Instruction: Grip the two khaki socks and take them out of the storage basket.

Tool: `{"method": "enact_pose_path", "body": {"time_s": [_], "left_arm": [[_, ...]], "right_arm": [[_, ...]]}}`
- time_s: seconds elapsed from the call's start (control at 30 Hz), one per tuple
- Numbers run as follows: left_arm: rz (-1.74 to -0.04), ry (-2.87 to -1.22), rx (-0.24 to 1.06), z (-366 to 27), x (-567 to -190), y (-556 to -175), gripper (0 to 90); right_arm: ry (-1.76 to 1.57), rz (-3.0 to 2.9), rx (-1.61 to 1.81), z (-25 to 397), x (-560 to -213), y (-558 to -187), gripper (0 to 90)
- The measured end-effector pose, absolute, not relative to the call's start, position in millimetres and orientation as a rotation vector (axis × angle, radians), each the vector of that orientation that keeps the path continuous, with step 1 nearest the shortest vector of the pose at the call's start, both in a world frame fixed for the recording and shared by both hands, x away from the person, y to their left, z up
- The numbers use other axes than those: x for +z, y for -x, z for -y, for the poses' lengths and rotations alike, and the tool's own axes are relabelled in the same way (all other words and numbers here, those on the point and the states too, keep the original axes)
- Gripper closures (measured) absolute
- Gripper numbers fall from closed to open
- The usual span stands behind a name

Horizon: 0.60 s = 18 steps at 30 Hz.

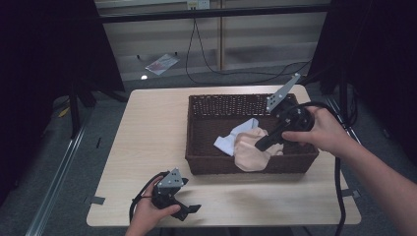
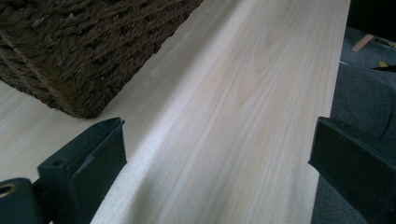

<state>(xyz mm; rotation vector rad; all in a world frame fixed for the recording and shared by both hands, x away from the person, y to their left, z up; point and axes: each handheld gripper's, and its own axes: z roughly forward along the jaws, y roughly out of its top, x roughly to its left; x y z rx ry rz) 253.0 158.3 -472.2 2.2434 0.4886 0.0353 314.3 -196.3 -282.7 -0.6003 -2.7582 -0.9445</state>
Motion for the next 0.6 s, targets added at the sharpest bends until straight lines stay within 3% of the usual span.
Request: {"method": "enact_pose_path", "body": {"time_s": [0.6], "left_arm": [[-0.484,-2.254,0.029,-158,-472,-253,3.1]], "right_arm": [[0.527,2.713,-0.908,184,-323,-298,90.0]]}}
